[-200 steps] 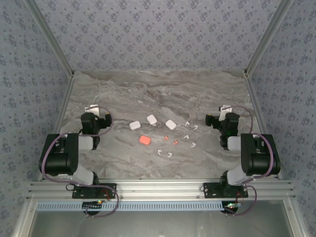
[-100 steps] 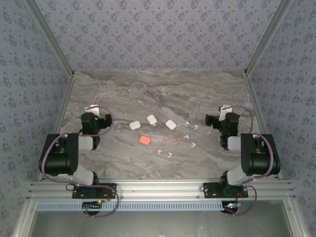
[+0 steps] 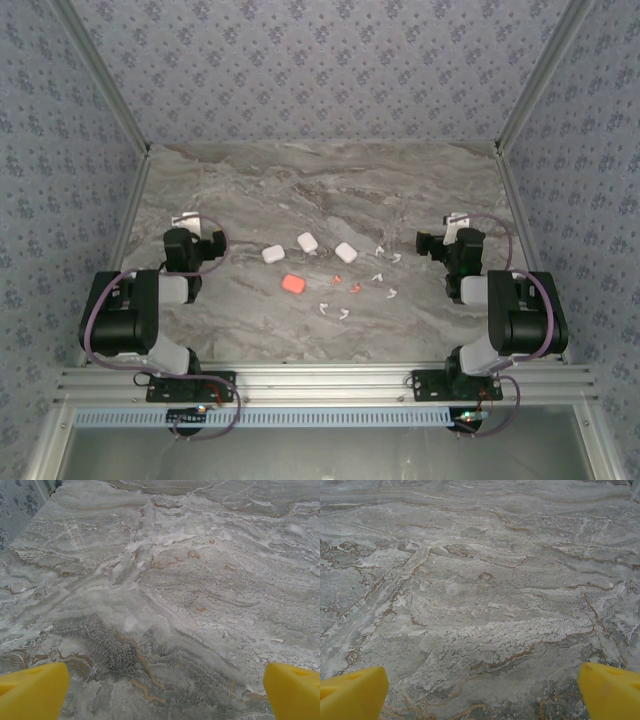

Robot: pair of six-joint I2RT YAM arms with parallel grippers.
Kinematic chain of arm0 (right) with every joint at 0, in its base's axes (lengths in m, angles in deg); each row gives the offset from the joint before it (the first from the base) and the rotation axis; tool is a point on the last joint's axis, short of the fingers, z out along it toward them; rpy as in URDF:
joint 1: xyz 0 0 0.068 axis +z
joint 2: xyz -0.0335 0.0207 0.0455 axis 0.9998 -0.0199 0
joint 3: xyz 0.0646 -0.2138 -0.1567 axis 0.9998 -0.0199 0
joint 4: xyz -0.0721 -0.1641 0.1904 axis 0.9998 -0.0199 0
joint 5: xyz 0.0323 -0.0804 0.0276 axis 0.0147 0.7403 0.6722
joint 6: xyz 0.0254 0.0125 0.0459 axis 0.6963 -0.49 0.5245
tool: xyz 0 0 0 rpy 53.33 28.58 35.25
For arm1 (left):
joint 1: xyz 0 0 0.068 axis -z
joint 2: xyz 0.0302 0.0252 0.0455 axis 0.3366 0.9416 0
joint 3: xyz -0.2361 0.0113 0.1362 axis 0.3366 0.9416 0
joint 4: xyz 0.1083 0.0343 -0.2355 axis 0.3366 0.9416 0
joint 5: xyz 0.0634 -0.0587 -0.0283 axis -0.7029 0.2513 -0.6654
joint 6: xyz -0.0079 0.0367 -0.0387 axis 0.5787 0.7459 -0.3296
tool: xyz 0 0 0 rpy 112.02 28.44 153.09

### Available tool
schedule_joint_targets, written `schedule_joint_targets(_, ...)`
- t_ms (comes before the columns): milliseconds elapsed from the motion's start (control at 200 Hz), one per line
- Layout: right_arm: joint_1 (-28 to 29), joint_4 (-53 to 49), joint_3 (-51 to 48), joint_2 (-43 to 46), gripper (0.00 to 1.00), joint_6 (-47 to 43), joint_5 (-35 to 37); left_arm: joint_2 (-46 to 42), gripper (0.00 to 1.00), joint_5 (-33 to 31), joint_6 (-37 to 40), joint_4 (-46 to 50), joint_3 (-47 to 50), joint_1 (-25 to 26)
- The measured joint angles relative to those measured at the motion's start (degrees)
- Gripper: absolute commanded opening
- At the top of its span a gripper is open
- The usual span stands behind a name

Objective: Insert the wireless bluetooth earbuds into the charging case

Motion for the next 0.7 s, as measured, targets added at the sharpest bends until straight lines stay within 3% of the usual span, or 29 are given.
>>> schedule_joint_targets(165, 0.0, -1.2, 0.7, 0.1, 1.0, 0.0, 0.0, -2.2, 0.99, 0.0, 0.0, 1.7, 0.0, 0.0)
schedule_joint_targets(360, 0.6, -12.5, 6.2, 7.1, 1.0, 0.0, 0.4, -15.5, 0.99, 0.2, -0.9, 9.9, -1.4, 1.0)
schedule_joint_targets(700, 8.1, -40.4, 16.7, 24.2, 1.0, 2.2, 1.0, -24.2, 0.99, 8.7, -14.1, 38.8, -15.6, 4.4)
